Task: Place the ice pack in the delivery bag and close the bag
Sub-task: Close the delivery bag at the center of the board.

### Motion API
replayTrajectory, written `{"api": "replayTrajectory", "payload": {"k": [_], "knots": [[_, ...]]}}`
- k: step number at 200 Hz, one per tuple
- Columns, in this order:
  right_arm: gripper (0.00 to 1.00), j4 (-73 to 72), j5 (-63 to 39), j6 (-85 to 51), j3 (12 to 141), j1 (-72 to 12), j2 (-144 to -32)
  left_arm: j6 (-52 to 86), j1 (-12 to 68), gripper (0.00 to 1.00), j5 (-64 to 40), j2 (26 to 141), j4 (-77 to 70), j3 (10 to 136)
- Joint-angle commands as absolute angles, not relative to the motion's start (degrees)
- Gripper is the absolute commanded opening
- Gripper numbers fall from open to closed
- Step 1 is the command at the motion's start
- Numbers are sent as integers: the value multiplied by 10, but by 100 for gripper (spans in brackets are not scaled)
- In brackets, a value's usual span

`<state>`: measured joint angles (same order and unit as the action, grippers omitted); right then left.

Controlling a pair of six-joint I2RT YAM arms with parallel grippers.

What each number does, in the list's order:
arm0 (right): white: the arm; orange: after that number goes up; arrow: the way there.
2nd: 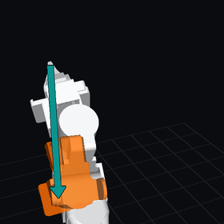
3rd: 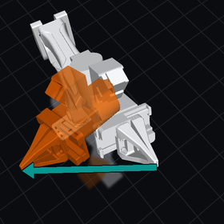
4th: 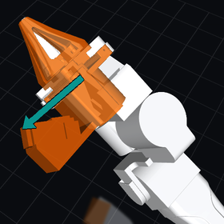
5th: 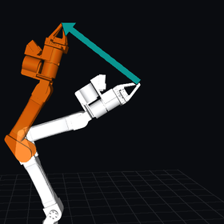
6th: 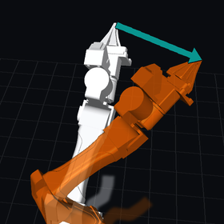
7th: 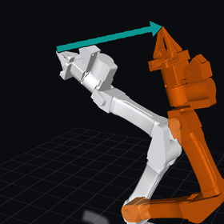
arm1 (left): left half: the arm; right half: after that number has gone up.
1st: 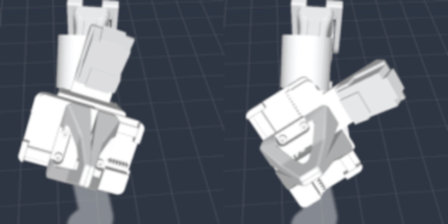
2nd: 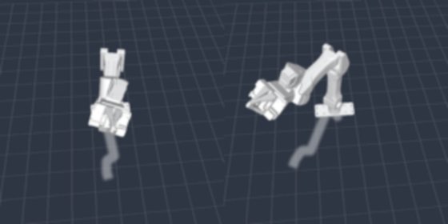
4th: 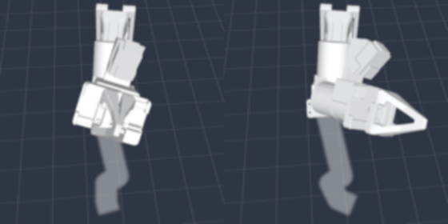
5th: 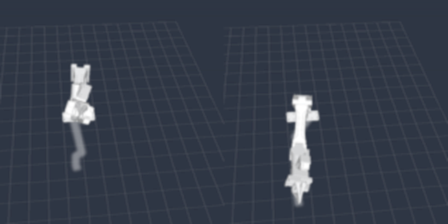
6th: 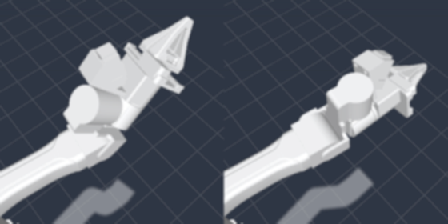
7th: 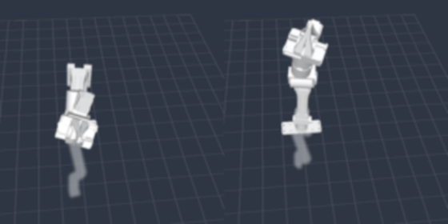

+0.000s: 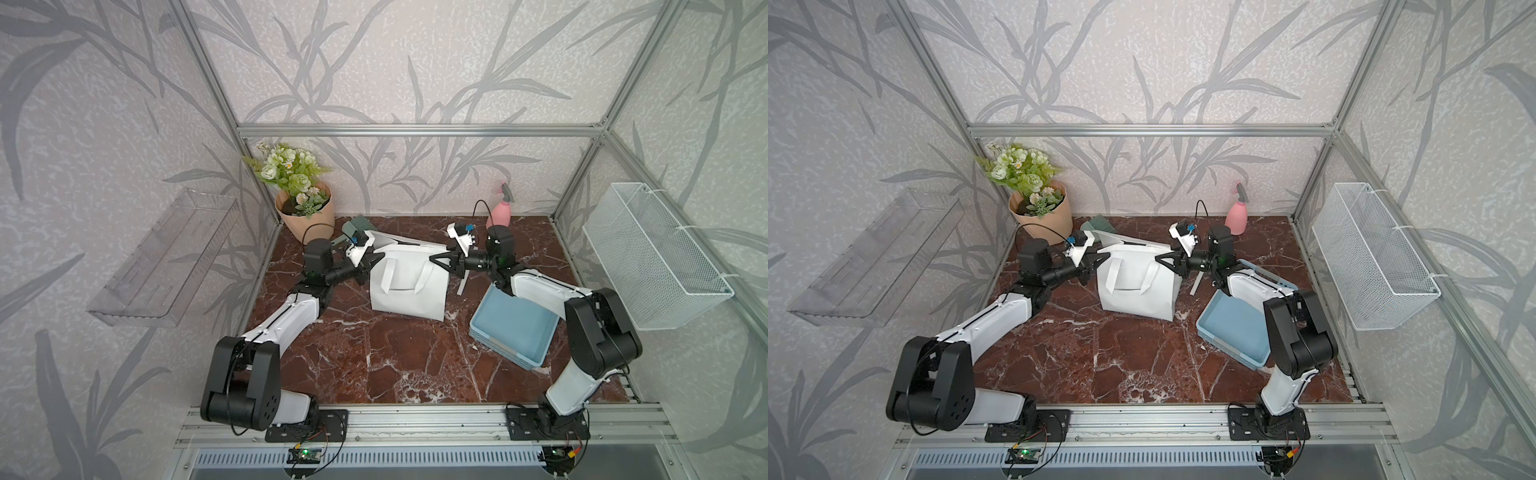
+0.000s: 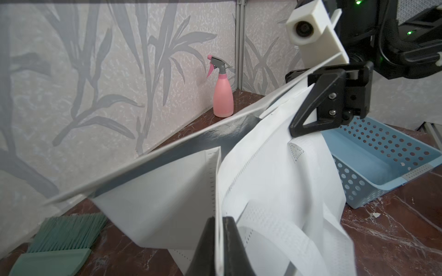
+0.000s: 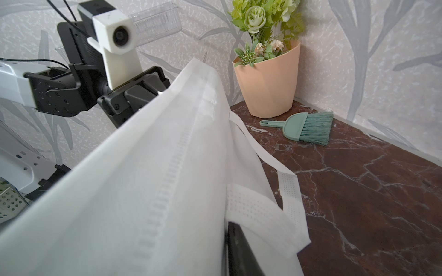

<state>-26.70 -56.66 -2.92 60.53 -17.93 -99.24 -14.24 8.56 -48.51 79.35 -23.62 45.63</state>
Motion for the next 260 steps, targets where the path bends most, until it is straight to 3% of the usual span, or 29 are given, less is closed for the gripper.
{"api": "replayTrajectory", "payload": {"k": [1, 63, 96, 103, 109, 112, 123, 132, 152, 216, 260], "knots": [[18, -256, -588, -22, 635, -171, -1008, -122, 93, 0, -499, 773, -227, 443], [15, -203, -649, -8, 675, -141, -1019, -75, 186, 0, -465, 715, -209, 422], [10, -204, -683, -20, 682, -129, -1022, -71, 193, 2, -410, 681, -203, 394], [10, -218, -686, -31, 679, -129, -1025, -73, 192, 11, -385, 674, -198, 388], [10, -233, -686, -45, 675, -130, -1028, -74, 191, 36, -364, 670, -194, 387], [10, -239, -687, -49, 674, -129, -1028, -78, 190, 43, -356, 668, -192, 386], [10, -248, -689, -56, 672, -129, -1030, -96, 180, 50, -342, 662, -185, 385], [10, -248, -689, -58, 671, -129, -1032, -96, 169, 65, -334, 661, -196, 380], [8, -253, -694, -61, 670, -131, -1031, -95, 148, 81, -332, 674, -205, 378], [7, -251, -693, -58, 661, -139, -1029, -120, 115, 93, -411, 768, -283, 413], [7, -241, -691, -54, 661, -142, -1030, -149, 103, 93, -441, 828, -287, 454]]}}
